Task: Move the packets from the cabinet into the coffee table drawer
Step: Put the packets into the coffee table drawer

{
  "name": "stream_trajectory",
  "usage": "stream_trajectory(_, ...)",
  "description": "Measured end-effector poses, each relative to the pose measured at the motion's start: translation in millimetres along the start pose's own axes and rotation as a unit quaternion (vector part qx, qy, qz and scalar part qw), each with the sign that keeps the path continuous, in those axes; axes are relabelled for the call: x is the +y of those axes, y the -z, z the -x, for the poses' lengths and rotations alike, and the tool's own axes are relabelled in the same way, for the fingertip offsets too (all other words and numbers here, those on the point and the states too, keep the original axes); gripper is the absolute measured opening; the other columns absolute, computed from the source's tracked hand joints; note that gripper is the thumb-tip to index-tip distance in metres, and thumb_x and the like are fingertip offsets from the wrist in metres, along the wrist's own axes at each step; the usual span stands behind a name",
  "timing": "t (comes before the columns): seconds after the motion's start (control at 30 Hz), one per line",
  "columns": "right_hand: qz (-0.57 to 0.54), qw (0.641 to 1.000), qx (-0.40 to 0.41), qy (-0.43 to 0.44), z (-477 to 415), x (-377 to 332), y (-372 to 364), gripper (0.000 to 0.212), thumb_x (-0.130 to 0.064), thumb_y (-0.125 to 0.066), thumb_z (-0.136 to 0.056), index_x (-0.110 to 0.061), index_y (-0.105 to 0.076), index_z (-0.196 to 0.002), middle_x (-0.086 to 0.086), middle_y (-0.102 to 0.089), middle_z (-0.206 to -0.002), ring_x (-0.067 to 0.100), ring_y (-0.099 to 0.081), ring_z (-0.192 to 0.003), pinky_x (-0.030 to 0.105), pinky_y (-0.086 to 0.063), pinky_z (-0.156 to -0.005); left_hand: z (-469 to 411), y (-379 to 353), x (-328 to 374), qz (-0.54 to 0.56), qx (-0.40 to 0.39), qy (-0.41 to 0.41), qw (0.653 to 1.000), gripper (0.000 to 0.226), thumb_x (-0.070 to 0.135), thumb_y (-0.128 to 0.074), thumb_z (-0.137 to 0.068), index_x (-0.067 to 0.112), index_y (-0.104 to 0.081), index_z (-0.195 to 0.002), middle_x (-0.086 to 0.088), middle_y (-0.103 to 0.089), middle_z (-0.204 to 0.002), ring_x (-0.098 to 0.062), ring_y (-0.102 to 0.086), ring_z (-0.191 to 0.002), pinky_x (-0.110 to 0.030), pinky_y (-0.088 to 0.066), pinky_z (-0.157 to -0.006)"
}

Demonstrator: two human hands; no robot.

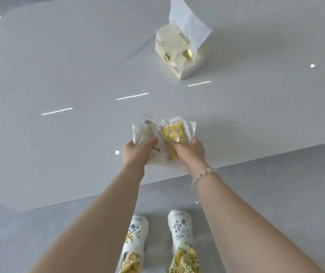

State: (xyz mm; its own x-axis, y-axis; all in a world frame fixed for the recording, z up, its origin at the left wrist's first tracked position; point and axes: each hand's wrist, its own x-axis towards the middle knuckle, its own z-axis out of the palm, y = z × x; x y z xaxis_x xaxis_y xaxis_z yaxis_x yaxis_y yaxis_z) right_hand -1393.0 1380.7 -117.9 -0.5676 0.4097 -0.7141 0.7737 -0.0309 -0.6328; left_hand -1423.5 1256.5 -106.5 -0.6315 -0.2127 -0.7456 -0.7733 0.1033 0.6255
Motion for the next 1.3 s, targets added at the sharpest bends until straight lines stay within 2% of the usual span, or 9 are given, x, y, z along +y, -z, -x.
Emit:
stream_trajectory(0.13, 0.093, 0.994, -0.006, 0.061, -19, 10, 1, 0.026, -0.029, -0.067, -0.084, -0.014, -0.051, -0.097, -0.004, -0.053, -0.086, 0.008, -0.051, -0.071, 0.018, -0.036, -0.053, -13, -14, -19, 0.003, 0.028, -0.019, 0.999, 0.016, 0.019, -0.075, -0.078, 0.022, -0.059, -0.074, 0.006, -0.062, -0.072, -0.01, -0.059, -0.063, -0.019, -0.048, -0.056)
stream_trajectory(0.4, 0.251, 0.951, 0.054, 0.171, -22, 13, -7, 0.047, -0.025, -0.063, -0.088, 0.0, -0.041, -0.121, 0.014, -0.054, -0.118, 0.029, -0.053, -0.11, 0.026, -0.036, -0.076, -15, -28, -30, -0.078, 0.106, -0.069, 0.989, 0.02, 0.026, -0.072, -0.081, 0.017, -0.057, -0.089, 0.012, -0.056, -0.072, -0.014, -0.057, -0.074, -0.025, -0.043, -0.066)
stream_trajectory(0.6, 0.35, 0.906, 0.119, 0.204, -23, 14, -6, 0.064, -0.037, -0.066, -0.085, -0.004, -0.037, -0.131, 0.01, -0.046, -0.127, 0.025, -0.045, -0.119, 0.03, -0.04, -0.086, -18, -27, -24, -0.295, 0.149, -0.028, 0.943, 0.058, 0.052, -0.066, -0.078, 0.013, -0.051, -0.119, -0.005, -0.048, -0.124, -0.025, -0.04, -0.125, -0.039, -0.033, -0.1)
stream_trajectory(0.8, 0.406, 0.879, 0.162, 0.191, -21, 16, 1, 0.078, -0.059, -0.065, -0.076, -0.009, -0.04, -0.13, 0.008, -0.044, -0.127, 0.025, -0.042, -0.118, 0.037, -0.041, -0.082, -21, -23, -11, -0.345, 0.171, 0.002, 0.923, 0.09, 0.059, -0.071, -0.071, 0.008, -0.032, -0.135, -0.007, -0.033, -0.135, -0.026, -0.027, -0.134, -0.037, -0.029, -0.104)
stream_trajectory(0.87, 0.36, 0.89, 0.18, 0.213, -22, 20, 8, 0.082, -0.062, -0.065, -0.075, -0.005, -0.042, -0.13, 0.01, -0.045, -0.128, 0.028, -0.044, -0.118, 0.038, -0.041, -0.081, -18, -22, -9, -0.327, 0.175, -0.011, 0.928, 0.095, 0.056, -0.072, -0.072, 0.009, -0.026, -0.141, -0.006, -0.03, -0.138, -0.026, -0.025, -0.136, -0.036, -0.027, -0.106)
stream_trajectory(0.97, 0.143, 0.88, 0.342, 0.295, -16, 36, 26, 0.056, -0.04, -0.059, -0.084, 0.007, -0.053, -0.113, 0.021, -0.055, -0.111, 0.037, -0.053, -0.102, 0.039, -0.043, -0.078, -6, -20, -9, -0.276, 0.189, -0.045, 0.941, 0.091, 0.052, -0.068, -0.076, 0.012, -0.023, -0.144, -0.004, -0.026, -0.143, -0.023, -0.023, -0.137, -0.037, -0.022, -0.109)
stream_trajectory(1.07, -0.033, 0.877, 0.468, 0.105, -5, 72, 46, 0.034, -0.011, -0.052, -0.088, 0.01, -0.05, -0.114, 0.027, -0.051, -0.116, 0.04, -0.052, -0.104, 0.037, -0.037, -0.084, 9, -15, -11, -0.236, 0.196, -0.079, 0.948, 0.075, 0.044, -0.064, -0.081, 0.015, -0.029, -0.141, -0.001, -0.027, -0.143, -0.02, -0.024, -0.135, -0.037, -0.018, -0.109)
stream_trajectory(1.17, -0.06, 0.926, 0.348, -0.13, -12, 114, 39, 0.039, -0.01, -0.054, -0.091, 0.002, -0.045, -0.127, 0.022, -0.053, -0.124, 0.039, -0.055, -0.109, 0.039, -0.042, -0.087, 22, -7, -24, -0.22, 0.181, -0.114, 0.952, 0.058, 0.033, -0.063, -0.084, 0.017, -0.038, -0.133, 0.002, -0.031, -0.136, -0.017, -0.026, -0.132, -0.032, -0.018, -0.108)
stream_trajectory(1.3, -0.034, 0.986, 0.108, -0.119, -50, 124, 13, 0.03, 0.001, -0.043, -0.094, -0.001, -0.048, -0.123, 0.015, -0.058, -0.119, 0.032, -0.05, -0.118, 0.032, -0.036, -0.094, 47, -11, -63, -0.114, 0.137, -0.141, 0.974, 0.023, 0.018, -0.062, -0.086, 0.023, -0.048, -0.103, 0.012, -0.043, -0.102, -0.011, -0.044, -0.108, -0.016, -0.032, -0.084)
